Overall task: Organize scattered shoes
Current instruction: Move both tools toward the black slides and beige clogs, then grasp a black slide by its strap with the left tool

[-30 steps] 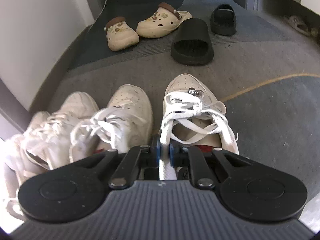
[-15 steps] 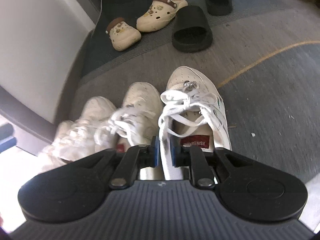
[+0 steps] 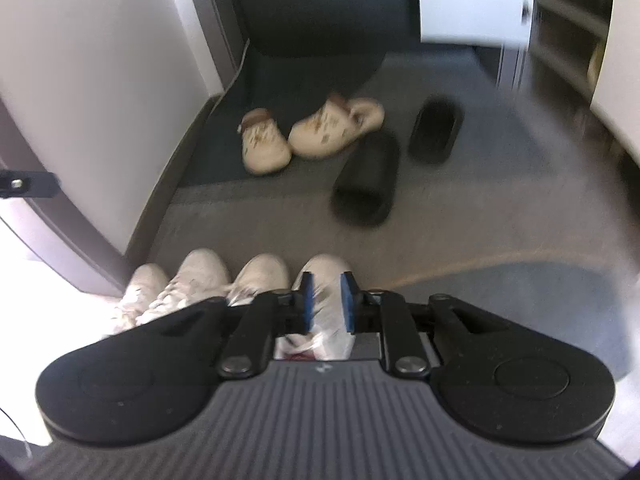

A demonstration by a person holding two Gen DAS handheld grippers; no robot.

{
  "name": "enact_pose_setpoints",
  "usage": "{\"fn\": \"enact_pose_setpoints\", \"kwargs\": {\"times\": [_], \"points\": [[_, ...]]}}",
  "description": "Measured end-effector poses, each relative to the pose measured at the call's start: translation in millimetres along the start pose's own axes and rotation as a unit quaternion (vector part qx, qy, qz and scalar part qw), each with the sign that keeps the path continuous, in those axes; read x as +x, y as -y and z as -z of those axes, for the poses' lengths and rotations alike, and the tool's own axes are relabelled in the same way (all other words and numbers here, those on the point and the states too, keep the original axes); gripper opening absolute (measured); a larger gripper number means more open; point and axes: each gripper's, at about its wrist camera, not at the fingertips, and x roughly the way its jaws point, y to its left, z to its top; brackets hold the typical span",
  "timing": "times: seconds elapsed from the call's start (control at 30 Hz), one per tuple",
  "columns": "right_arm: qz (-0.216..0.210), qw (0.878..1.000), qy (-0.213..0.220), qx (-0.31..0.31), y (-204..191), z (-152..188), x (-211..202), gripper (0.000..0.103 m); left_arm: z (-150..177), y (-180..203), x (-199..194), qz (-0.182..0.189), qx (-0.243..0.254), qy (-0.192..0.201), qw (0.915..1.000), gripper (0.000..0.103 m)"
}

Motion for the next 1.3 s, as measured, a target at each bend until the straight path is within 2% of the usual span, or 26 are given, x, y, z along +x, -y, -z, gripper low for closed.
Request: {"fn": "enact_pose_setpoints", "kwargs": {"times": [0.07, 0.1, 0.13, 0.3, 0.33, 0.37, 0.43, 0.47, 0.5, 0.53, 0.6, 0.67, 0.7, 0.77, 0.9, 0.97, 1.03, 1.17, 1.2, 1.23, 1.3], "points": [[0.0, 0.999, 0.041, 0.019, 20, -6, -6, 0.036, -7, 25, 26, 0.004, 0.009, 0.004, 0.9999, 0.103], [0.002, 0.999, 0.047, 0.026, 25, -5, -4, 0.037, -9, 34, 35, -0.01, 0.015, 0.011, 0.9998, 0.103], [0.005, 0.997, 0.059, 0.042, 36, -5, 1, 0.037, -16, 54, 55, -0.042, 0.018, 0.03, 0.9985, 0.103], [0.001, 0.994, 0.099, 0.048, 61, 2, 30, 0.037, -41, 98, 139, -0.034, 0.048, 0.067, 0.9961, 0.103], [-0.004, 0.993, 0.093, 0.07, 69, 6, 36, 0.037, -44, 106, 161, -0.033, 0.06, 0.07, 0.9952, 0.103], [-0.01, 0.992, 0.087, 0.093, 76, 10, 42, 0.038, -49, 116, 201, -0.03, 0.076, 0.066, 0.9945, 0.103], [-0.035, 0.988, 0.076, 0.13, 89, 15, 46, 0.038, -53, 123, 242, -0.037, 0.079, 0.05, 0.995, 0.103], [-0.037, 0.988, 0.076, 0.131, 90, 15, 46, 0.038, -55, 126, 262, -0.039, 0.079, 0.042, 0.9952, 0.103], [-0.033, 0.991, 0.083, 0.103, 94, 10, 51, 0.038, -57, 127, 278, -0.036, 0.071, 0.036, 0.9962, 0.103], [-0.018, 0.991, 0.092, 0.093, 98, 7, 52, 0.041, -58, 129, 293, -0.035, 0.066, 0.033, 0.9967, 0.103], [-0.012, 0.989, 0.106, 0.107, 111, 6, 55, 0.052, -60, 130, 316, -0.036, 0.059, 0.032, 0.9971, 0.103], [-0.017, 0.987, 0.108, 0.119, 121, 6, 62, 0.077, -60, 129, 345, -0.041, 0.049, 0.028, 0.9975, 0.103], [-0.013, 0.987, 0.11, 0.119, 125, 8, 64, 0.082, -61, 128, 360, -0.044, 0.044, 0.026, 0.9977, 0.103], [-0.005, 0.987, 0.112, 0.113, 131, 10, 70, 0.083, -58, 126, 393, -0.053, 0.037, 0.014, 0.9978, 0.103], [-0.014, 0.988, 0.095, 0.124, 141, 16, 88, 0.083, -59, 120, 425, -0.048, 0.037, -0.002, 0.9981, 0.103], [-0.019, 0.989, 0.08, 0.121, 141, 16, 100, 0.083, -58, 119, 444, -0.057, 0.042, -0.007, 0.9974, 0.103], [-0.021, 0.99, 0.075, 0.117, 142, 14, 107, 0.083, -58, 117, 470, -0.082, 0.044, -0.018, 0.9955, 0.103], [-0.02, 0.989, 0.075, 0.13, 148, 10, 125, 0.083, -59, 115, 501, -0.103, 0.041, -0.02, 0.9936, 0.103], [-0.021, 0.988, 0.072, 0.136, 151, 9, 130, 0.083, -59, 114, 504, -0.105, 0.038, -0.02, 0.9936, 0.103], [-0.022, 0.987, 0.069, 0.142, 154, 9, 136, 0.083, -60, 111, 511, -0.105, 0.028, -0.022, 0.9939, 0.098], [-0.021, 0.987, 0.064, 0.145, 156, 9, 141, 0.083, -61, 111, 516, -0.112, 0.014, -0.021, 0.9934, 0.099]]}}
